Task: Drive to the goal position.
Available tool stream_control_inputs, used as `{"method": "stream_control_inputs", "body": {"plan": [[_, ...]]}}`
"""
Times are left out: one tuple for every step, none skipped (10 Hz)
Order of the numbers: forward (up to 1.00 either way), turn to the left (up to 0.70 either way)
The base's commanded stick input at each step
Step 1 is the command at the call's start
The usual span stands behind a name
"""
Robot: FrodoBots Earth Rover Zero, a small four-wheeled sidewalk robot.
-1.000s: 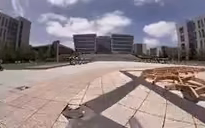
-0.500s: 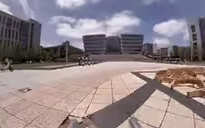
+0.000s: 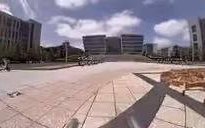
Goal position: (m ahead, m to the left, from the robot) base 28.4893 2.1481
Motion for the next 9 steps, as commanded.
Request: {"method": "stream_control_inputs", "body": {"plan": [[0.70, -0.35], [0.70, -0.35], [0.70, -0.33], [0.70, -0.26], [0.70, -0.18], [0.70, 0.00], [0.70, 0.00], [0.70, 0.00], [0.70, 0.00]]}}
